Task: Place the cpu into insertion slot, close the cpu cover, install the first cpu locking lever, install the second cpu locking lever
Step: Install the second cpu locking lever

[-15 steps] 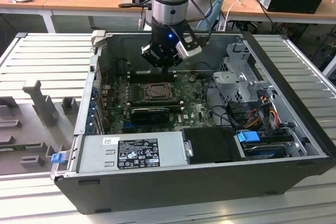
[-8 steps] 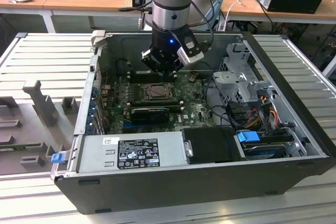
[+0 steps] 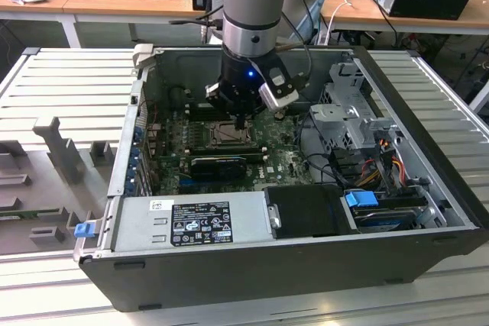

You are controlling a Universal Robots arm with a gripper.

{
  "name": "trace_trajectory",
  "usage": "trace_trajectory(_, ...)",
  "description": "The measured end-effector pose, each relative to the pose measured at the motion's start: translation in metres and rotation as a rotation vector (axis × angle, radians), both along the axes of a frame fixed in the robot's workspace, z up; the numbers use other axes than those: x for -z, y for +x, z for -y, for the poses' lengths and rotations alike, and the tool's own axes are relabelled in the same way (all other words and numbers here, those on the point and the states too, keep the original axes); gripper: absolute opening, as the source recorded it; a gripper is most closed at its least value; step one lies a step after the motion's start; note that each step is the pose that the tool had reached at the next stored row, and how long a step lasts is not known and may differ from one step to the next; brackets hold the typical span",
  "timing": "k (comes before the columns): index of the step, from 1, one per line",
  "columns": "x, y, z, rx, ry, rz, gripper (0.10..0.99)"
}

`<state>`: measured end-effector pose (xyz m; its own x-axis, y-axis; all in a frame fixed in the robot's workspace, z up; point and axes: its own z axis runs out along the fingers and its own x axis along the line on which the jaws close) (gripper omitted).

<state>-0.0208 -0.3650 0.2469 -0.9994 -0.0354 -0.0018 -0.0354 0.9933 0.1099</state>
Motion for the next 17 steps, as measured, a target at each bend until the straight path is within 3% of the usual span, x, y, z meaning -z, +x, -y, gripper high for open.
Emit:
trace_trajectory(3, 0.0056, -0.0007, 0.0053, -0.003, 0.000, -0.0007, 0.106)
trace_trajectory(5, 0.0087, -0.0066, 0.0095, -0.008, 0.006, -0.0007, 0.106)
trace_trajectory(10, 0.0129, -0.0235, 0.0113, -0.011, 0.018, -0.0006, 0.106)
trace_trajectory(17, 0.0150, -0.0261, 0.0114, -0.011, 0.029, -0.0006, 0.106)
